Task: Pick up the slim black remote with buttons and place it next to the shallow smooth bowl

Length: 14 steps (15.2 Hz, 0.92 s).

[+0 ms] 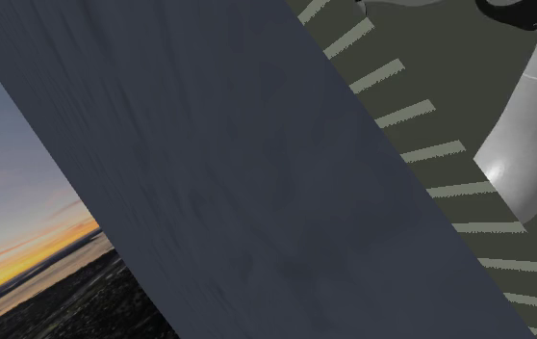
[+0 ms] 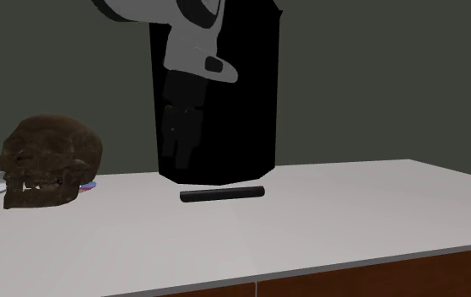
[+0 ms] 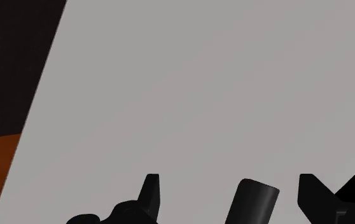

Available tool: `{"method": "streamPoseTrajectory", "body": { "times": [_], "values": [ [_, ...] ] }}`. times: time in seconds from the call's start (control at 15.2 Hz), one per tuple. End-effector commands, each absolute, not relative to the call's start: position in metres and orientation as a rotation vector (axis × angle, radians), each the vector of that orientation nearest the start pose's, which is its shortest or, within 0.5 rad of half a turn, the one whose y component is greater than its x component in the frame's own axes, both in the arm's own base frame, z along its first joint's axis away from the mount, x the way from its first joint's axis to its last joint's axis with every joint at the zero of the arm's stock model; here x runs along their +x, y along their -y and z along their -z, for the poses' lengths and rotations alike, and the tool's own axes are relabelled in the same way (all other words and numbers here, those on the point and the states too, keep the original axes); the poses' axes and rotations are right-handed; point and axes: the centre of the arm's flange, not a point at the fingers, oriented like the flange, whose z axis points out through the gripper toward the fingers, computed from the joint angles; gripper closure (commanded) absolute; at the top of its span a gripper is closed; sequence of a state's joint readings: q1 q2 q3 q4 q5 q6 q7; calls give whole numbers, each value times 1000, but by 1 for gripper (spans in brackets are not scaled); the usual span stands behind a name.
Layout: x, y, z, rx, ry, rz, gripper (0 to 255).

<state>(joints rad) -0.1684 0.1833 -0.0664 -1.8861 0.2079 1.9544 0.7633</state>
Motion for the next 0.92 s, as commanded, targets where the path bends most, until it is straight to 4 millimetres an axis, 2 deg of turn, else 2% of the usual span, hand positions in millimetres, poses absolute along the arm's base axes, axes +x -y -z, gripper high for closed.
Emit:
{"method": "streamPoseTrajectory", "body": {
  "times": [0.0, 0.33, 0.53, 0.86],
  "values": [
    [595, 141, -390, -2494, -1641, -231, 0],
    [627, 191, -362, -2317, -1855, -223, 0],
    [639, 217, -347, -2222, -1957, -218, 0],
    [639, 211, -321, -2222, -1957, -218, 0]
  ]
}}
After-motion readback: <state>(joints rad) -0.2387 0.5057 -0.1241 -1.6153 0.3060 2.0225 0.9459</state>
